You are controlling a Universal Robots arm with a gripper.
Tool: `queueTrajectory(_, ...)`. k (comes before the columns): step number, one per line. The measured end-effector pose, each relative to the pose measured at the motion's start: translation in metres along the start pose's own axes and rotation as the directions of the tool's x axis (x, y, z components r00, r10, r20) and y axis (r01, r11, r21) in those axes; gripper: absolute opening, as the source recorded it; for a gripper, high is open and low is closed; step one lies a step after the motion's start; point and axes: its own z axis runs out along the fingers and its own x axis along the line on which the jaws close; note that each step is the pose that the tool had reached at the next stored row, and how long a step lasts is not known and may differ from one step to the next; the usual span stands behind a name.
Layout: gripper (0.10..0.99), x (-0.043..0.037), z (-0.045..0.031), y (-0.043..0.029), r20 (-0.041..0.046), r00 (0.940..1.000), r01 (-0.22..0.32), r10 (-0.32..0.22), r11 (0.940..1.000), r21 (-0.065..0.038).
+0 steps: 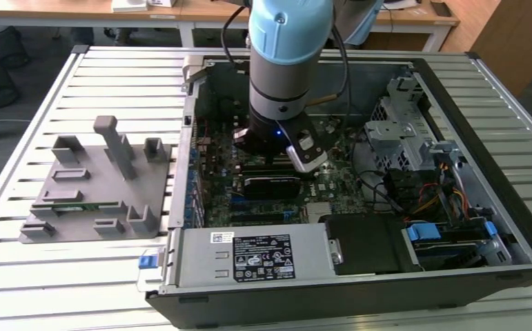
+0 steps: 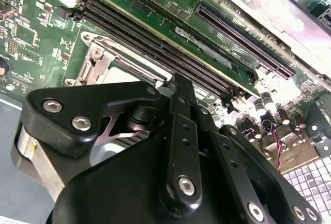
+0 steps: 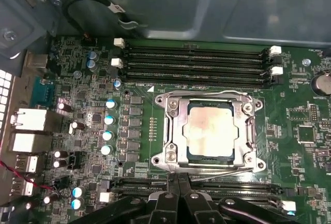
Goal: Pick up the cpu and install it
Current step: 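Install the second cpu locking lever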
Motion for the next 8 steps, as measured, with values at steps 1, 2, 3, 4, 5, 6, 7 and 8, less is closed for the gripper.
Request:
queueTrajectory(1, 0.106, 0.0002, 0.0010, -0.0002, 0.0001, 1.0000, 0.000, 0.000, 1.0000, -0.001)
queueTrajectory(2, 0.106, 0.0003, 0.0020, -0.0004, 0.0001, 1.0000, 0.000, 0.000, 1.0000, -0.002)
queueTrajectory(3, 0.106, 0.0004, 0.0028, -0.0006, 0.0001, 1.0000, 0.000, 0.000, 1.0000, -0.003)
queueTrajectory(4, 0.106, 0.0005, 0.0036, -0.0009, 0.0001, 1.0000, 0.000, 0.000, 1.0000, -0.004)
queueTrajectory(5, 0.106, 0.0005, 0.0044, -0.0010, 0.0003, 1.0000, 0.000, 0.000, 1.0000, -0.005)
queueTrajectory(6, 0.106, 0.0006, 0.0052, -0.0012, 0.0004, 1.0000, 0.000, 0.000, 1.0000, -0.006)
queueTrajectory(7, 0.106, 0.0006, 0.0060, -0.0014, 0.0004, 1.0000, -0.001, 0.001, 1.0000, -0.007)
queueTrajectory(8, 0.106, 0.0007, 0.0066, -0.0015, 0.0005, 1.0000, -0.001, 0.001, 1.0000, -0.009)
